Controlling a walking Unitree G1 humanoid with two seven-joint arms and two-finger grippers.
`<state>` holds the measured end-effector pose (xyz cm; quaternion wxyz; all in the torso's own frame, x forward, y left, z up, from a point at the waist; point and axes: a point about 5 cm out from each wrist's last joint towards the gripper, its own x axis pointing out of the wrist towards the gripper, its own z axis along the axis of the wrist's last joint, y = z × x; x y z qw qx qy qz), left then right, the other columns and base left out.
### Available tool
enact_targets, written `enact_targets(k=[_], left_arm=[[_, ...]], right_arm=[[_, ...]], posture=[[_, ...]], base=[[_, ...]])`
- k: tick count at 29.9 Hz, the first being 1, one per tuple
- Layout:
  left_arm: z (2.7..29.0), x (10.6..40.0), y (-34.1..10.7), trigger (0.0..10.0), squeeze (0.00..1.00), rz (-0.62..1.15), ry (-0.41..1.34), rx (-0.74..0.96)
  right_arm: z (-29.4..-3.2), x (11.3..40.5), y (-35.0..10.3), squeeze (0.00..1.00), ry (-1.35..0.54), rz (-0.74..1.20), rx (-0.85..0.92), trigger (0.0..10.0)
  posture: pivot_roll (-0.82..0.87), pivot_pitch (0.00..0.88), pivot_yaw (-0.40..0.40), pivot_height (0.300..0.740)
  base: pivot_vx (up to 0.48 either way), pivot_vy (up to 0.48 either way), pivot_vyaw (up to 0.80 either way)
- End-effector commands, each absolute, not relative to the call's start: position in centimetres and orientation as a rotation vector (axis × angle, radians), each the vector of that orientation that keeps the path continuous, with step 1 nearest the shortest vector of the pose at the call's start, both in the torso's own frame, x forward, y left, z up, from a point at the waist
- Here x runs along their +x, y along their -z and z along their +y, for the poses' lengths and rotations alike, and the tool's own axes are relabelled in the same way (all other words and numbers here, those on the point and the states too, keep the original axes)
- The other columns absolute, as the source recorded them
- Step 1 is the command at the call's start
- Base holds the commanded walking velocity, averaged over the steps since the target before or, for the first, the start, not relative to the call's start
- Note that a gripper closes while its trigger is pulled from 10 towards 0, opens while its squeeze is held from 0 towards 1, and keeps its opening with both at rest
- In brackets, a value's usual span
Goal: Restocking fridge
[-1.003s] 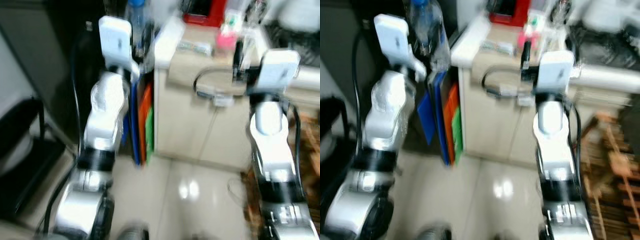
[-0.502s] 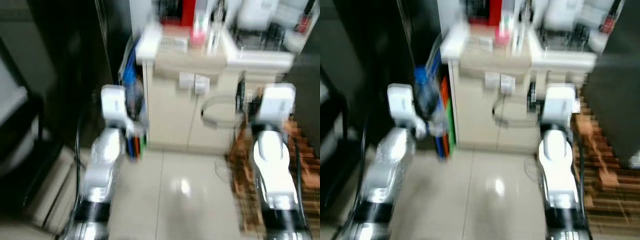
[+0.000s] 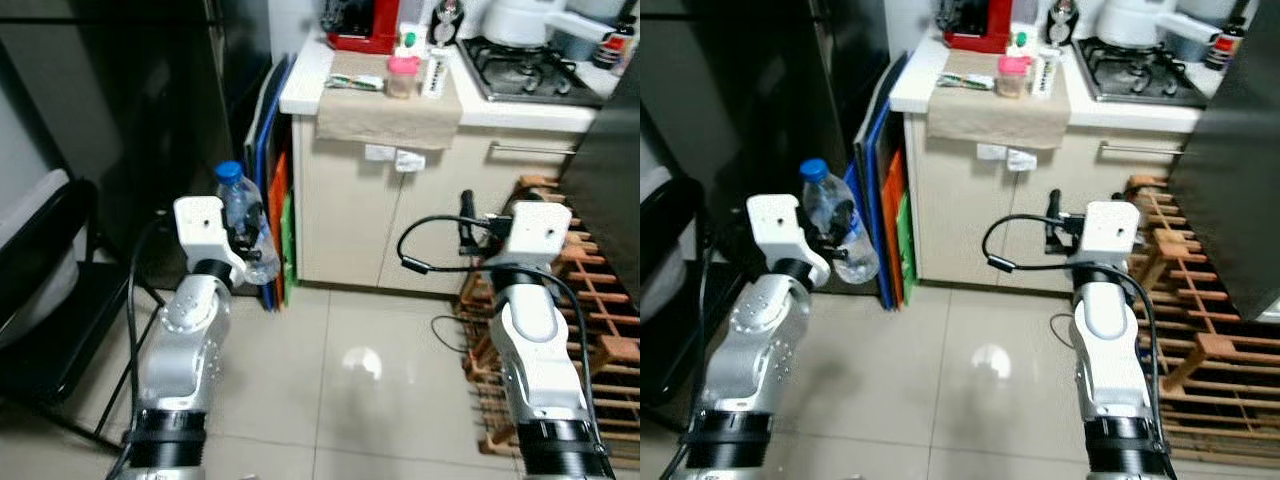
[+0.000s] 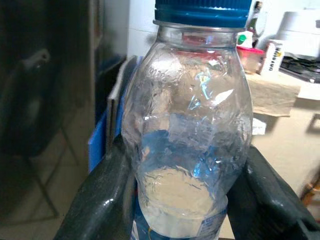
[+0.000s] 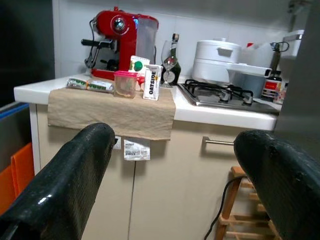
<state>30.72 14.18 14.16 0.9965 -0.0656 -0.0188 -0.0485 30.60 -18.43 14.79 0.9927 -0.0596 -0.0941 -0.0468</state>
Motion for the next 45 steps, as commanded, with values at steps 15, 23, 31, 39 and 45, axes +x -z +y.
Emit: enact_targets(k=[15, 23, 31, 39, 45], left_arm=[[12.6, 31.3, -15.2, 10.0, 0.0, -0.074, 0.166, -0.141], [12.6, 31.4, -15.1, 10.0, 0.0, -0.075, 0.211, -0.138], [12.2, 31.6, -14.6, 10.0, 0.0, -0.045, 0.25, -0.149], [11.2, 32.0, -13.8, 10.0, 0.0, -0.01, 0.326, -0.197], [10.6, 32.3, -14.1, 10.0, 0.0, -0.023, 0.353, -0.176]], right_arm=[[-19.5, 31.1, -15.1, 0.0, 0.105, -0.177, -0.158, 10.0], [-19.8, 30.6, -14.9, 0.0, 0.11, -0.185, -0.165, 10.0], [-20.9, 30.1, -14.6, 0.0, 0.198, -0.187, -0.166, 10.0], [-21.5, 29.2, -12.6, 0.0, 0.28, -0.127, -0.121, 10.0], [-22.0, 29.2, -12.4, 0.0, 0.284, -0.11, -0.124, 10.0]], posture=[[-0.11, 0.007, 0.028, 0.74], [-0.11, 0.0, 0.02, 0.74], [-0.11, 0.0, 0.022, 0.74], [-0.11, 0.0, 0.03, 0.74], [-0.12, 0.0, 0.026, 0.74]], base=[[0.0, -0.44, 0.0], [0.0, 0.0, -0.68], [0.0, 0.0, -0.77], [0.0, 0.0, -0.74], [0.0, 0.0, -0.68]])
